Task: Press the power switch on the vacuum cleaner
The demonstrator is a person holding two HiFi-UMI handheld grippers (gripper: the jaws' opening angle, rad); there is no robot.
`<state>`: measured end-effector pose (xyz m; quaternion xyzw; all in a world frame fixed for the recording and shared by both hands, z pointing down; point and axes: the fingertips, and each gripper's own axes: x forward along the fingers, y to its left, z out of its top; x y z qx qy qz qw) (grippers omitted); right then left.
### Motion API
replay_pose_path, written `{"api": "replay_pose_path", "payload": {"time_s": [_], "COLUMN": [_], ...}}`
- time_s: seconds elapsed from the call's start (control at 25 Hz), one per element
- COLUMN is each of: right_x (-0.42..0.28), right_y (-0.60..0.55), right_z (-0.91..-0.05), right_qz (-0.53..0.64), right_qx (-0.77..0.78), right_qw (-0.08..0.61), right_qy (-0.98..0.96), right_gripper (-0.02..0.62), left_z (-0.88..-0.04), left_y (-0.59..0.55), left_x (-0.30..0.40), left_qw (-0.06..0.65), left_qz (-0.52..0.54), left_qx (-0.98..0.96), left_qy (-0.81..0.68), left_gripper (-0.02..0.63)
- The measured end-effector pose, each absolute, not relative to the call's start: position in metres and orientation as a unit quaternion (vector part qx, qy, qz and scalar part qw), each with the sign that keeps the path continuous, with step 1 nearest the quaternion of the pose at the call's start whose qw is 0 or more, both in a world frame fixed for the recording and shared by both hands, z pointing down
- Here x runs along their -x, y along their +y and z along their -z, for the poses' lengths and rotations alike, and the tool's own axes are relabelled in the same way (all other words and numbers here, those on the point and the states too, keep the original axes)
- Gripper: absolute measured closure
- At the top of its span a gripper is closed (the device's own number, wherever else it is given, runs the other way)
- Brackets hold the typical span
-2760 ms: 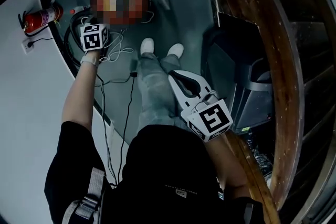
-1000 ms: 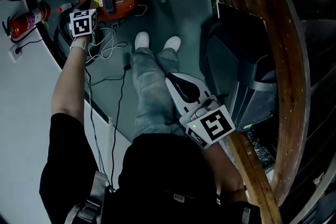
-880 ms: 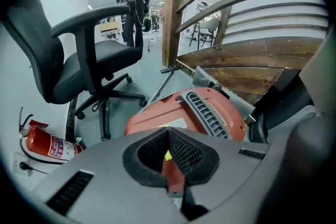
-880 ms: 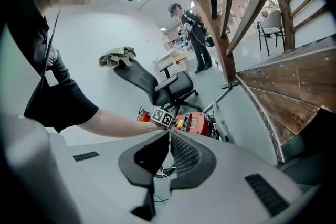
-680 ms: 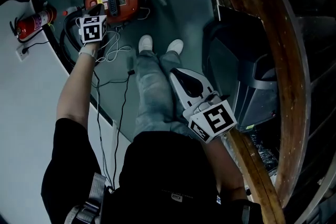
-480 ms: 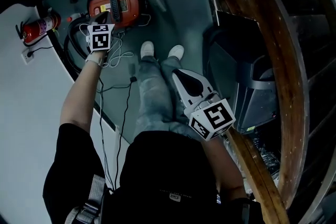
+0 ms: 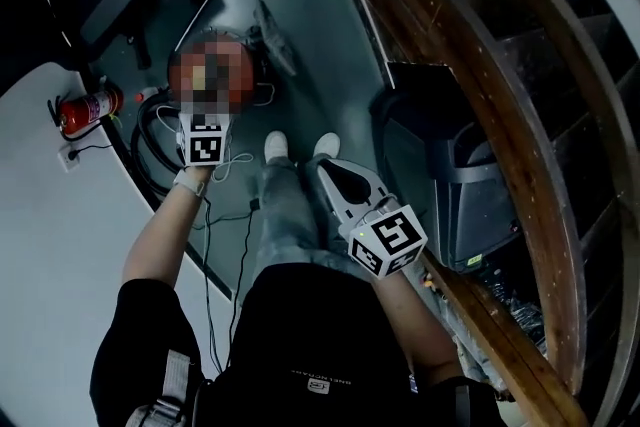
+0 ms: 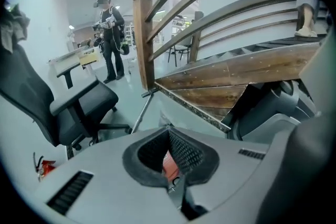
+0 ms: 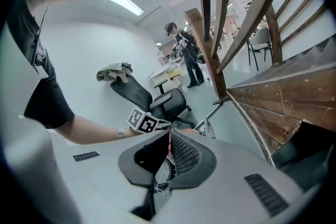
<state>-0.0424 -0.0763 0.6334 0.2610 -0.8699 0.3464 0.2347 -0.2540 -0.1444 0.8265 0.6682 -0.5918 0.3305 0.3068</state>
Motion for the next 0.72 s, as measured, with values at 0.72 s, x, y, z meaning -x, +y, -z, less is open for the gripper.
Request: {"api": "replay_pose_path", "payload": {"time_s": [0.72], "right_x": [-0.007], "right_y": [-0.112], "right_z": [-0.5], "right_qz": [-0.289], "right_qx": [-0.31], "right_qw": [0.149], "right_qy": [-0.893], "right_gripper": [0.563], "left_z": [-0.555], "left_y": [-0.162], "left_x": [0.11], "left_qw": [0.217], "left_qz": [-0.259], "left_qx": [-0.793], "left_qy": [-0.507], "left_gripper": [0.591]}}
